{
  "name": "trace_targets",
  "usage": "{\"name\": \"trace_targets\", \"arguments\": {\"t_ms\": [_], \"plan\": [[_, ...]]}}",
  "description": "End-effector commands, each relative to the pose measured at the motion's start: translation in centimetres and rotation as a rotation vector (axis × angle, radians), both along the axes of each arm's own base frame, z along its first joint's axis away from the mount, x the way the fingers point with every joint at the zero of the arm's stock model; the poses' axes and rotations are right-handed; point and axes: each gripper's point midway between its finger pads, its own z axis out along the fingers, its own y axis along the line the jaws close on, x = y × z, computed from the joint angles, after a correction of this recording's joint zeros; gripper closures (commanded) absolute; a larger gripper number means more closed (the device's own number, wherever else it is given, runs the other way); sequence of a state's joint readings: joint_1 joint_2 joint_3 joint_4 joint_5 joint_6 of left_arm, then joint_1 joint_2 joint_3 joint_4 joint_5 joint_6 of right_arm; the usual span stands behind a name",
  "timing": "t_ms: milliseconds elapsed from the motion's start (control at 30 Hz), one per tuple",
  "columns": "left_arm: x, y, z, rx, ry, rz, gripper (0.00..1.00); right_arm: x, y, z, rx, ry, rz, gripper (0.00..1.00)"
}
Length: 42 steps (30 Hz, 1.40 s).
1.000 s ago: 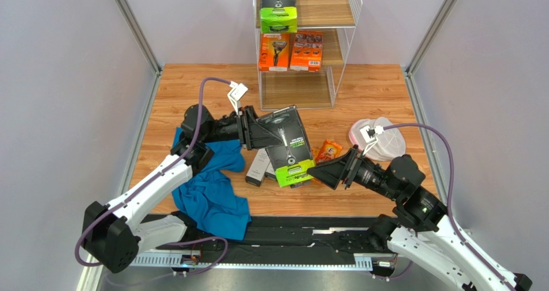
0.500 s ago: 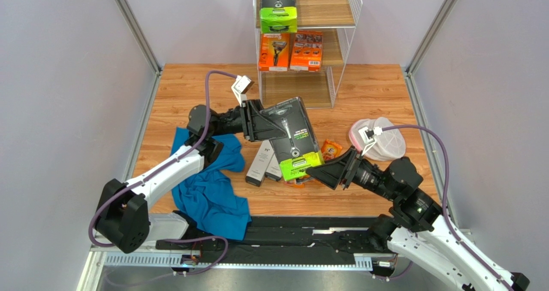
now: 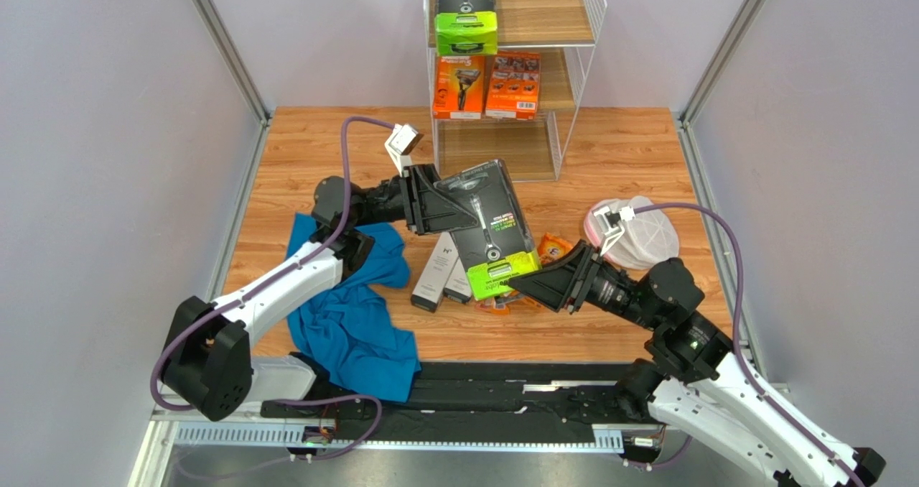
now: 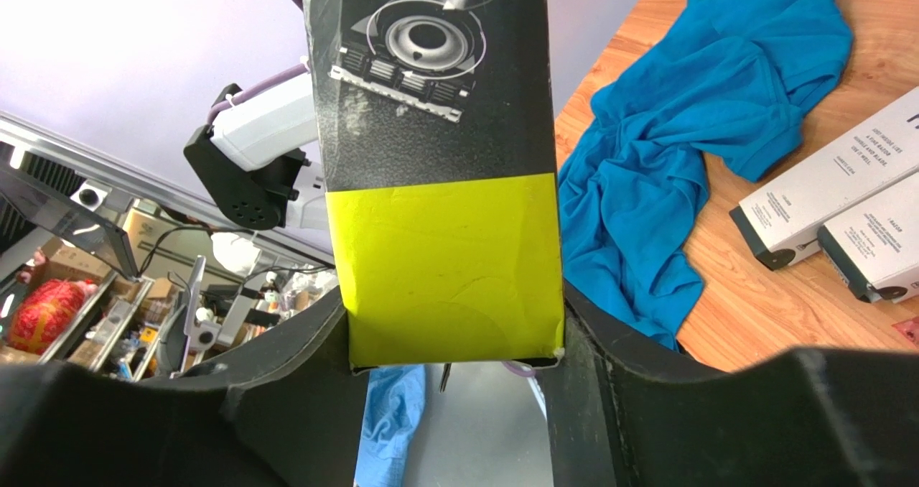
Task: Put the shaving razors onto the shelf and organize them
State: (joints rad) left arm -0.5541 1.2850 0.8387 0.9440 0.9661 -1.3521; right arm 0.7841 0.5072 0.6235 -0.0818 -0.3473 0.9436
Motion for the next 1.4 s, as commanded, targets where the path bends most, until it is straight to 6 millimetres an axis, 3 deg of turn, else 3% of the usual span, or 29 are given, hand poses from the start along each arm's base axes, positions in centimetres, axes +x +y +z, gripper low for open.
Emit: {"name": "trace_targets", "arguments": {"t_ms": [0,67,167,233,333,367,433,467,533,567,700,800,900,1100,1167,1200,1233,1300,1367], "plan": [[-1.9,0.2,2.6,-0.082,-0.110,-0.032,1.00,0.2,0.3,1.3,0.033,-0.012,0.007,0.74],[-2.0,0.2,2.5,-0.081,-0.110,-0.033,1.00,0.1,0.3,1.1,0.032,-0.007,0.007,0.84],[-2.0,0.2,2.3,-0.075,-0.110,-0.032,1.00,0.0,0.2,1.1,0.035,-0.001,0.008,0.91],[-2.0,0.1,1.9,-0.065,-0.108,-0.033,0.94,0.0,0.2,1.2,0.037,-0.005,0.006,0.94],[-1.9,0.1,1.2,-0.044,-0.107,-0.026,0.69,0.0,0.1,1.3,0.038,-0.002,0.005,1.00],[-1.8,0.1,0.9,-0.030,-0.109,-0.020,0.51,0.0,0.1,1.2,0.035,-0.001,0.003,1.00],[-1.7,0.0,0.5,-0.011,-0.110,-0.010,0.36,-0.1,0.0,1.6,0.041,-0.005,0.002,1.00],[-1.6,0.0,0.0,0.014,-0.111,0.002,0.22,-0.2,-0.1,1.6,0.040,-0.004,0.003,1.00],[-1.4,0.0,-0.3,0.039,-0.116,0.024,0.11,-0.2,-0.2,1.7,0.040,-0.005,-0.002,1.00],[-1.1,0.0,-1.2,0.087,-0.110,0.047,0.01,-0.2,-0.2,1.7,0.039,-0.008,-0.003,1.00],[0.9,0.6,-3.2,0.230,-0.106,0.204,0.01,-0.2,-0.4,1.6,0.032,-0.006,-0.011,1.00],[2.1,2.1,-4.8,0.368,-0.103,0.340,0.01,-0.2,-0.6,1.5,0.030,-0.005,-0.021,1.00],[5.3,6.3,-6.3,0.518,-0.047,0.677,0.01,0.0,-0.8,1.3,0.027,0.002,-0.037,1.00],[4.4,11.3,-4.5,0.438,-0.065,0.919,0.01,0.5,-1.1,0.7,0.005,0.026,-0.075,1.00],[4.2,12.6,-5.5,0.500,-0.035,0.966,0.01,1.0,-1.4,0.3,-0.010,0.040,-0.108,1.00],[4.8,14.3,-5.2,0.525,-0.013,1.058,0.01,1.1,-1.5,0.3,-0.011,0.044,-0.119,1.00],[4.6,15.6,-7.0,0.607,0.057,1.098,0.01,1.5,-1.8,0.3,-0.014,0.047,-0.147,1.00],[4.9,18.2,-7.7,0.682,0.109,1.224,0.01,1.8,-2.1,0.5,-0.012,0.046,-0.173,1.00],[4.5,19.3,-9.4,0.773,0.155,1.246,0.01,2.4,-2.4,1.0,-0.005,0.039,-0.210,1.00]]}}
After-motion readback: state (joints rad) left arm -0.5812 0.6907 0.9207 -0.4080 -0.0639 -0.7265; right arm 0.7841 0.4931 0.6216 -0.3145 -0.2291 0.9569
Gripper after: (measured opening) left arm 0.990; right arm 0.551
